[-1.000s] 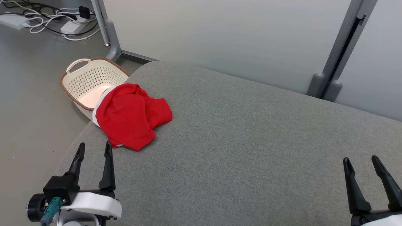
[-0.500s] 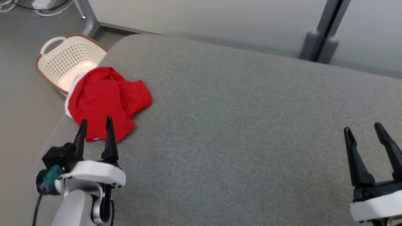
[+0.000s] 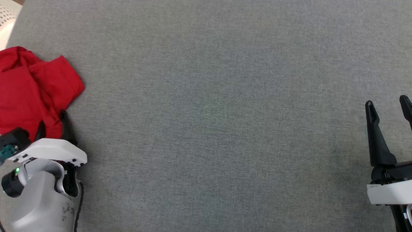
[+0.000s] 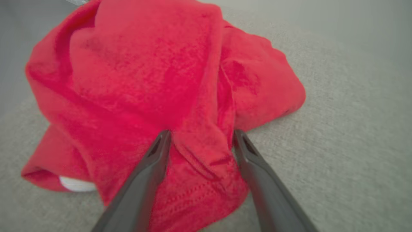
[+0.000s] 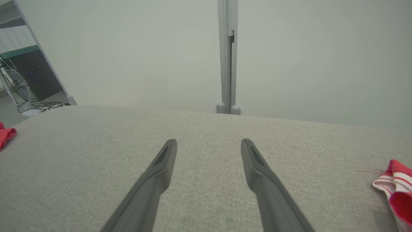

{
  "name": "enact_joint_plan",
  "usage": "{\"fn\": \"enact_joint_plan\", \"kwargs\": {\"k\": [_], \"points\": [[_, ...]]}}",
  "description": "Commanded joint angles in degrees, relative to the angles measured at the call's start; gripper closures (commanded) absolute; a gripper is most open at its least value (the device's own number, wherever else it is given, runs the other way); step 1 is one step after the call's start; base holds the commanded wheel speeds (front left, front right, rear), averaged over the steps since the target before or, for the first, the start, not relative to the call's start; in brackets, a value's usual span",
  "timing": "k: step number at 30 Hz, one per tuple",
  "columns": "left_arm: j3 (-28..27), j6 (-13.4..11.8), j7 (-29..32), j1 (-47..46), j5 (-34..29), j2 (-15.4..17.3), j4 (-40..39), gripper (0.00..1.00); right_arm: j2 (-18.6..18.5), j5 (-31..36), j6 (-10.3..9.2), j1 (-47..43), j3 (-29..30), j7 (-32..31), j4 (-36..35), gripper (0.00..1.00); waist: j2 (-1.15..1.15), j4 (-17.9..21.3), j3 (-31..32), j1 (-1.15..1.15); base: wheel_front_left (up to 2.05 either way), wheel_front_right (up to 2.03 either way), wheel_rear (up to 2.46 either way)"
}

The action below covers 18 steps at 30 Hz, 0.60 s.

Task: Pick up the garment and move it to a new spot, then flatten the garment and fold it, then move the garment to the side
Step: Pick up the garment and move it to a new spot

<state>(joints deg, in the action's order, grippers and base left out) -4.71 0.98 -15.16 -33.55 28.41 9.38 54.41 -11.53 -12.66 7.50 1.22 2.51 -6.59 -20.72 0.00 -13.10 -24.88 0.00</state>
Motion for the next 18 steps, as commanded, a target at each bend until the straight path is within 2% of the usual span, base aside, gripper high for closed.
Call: {"fn": "enact_joint_plan", "kwargs": {"k": [1,2,3,4,9,18], "points": [[-0.6,0.4,0.1,-1.2,0.2,0.6,0.7,0.00,0.1,-0.4,-0.02,0.6,0.0,0.4,0.3,0.00,0.00,1.9,-2.0,0.00,0.00,0.00,0.00],[-0.9,0.6,0.1,-1.4,0.0,0.7,1.4,0.00,0.2,-0.4,-0.02,0.8,0.1,0.7,0.5,0.00,0.00,1.9,-2.0,0.00,0.00,0.00,0.00],[-1.3,0.3,0.2,-1.4,-0.6,0.9,1.6,0.41,0.3,-0.3,-0.02,0.9,0.2,0.8,0.7,0.00,0.00,1.8,-2.0,0.00,0.00,0.00,0.00],[-1.6,0.2,0.2,-1.3,-1.1,0.9,1.7,1.00,0.3,-0.3,-0.02,1.1,0.2,1.1,0.8,0.00,0.00,1.7,-1.9,0.00,0.00,0.00,0.00],[-3.2,-0.7,0.0,0.4,-5.3,1.0,-4.5,1.00,0.3,-0.2,-0.02,1.1,0.8,1.6,1.8,0.00,0.00,0.6,-0.5,0.00,0.00,0.00,0.00],[-4.8,-1.0,0.0,8.3,-14.2,-1.4,-25.4,1.00,0.4,0.0,-0.02,-0.4,1.2,2.4,3.1,0.00,0.00,-1.4,6.7,0.00,0.00,0.00,0.00]]}}
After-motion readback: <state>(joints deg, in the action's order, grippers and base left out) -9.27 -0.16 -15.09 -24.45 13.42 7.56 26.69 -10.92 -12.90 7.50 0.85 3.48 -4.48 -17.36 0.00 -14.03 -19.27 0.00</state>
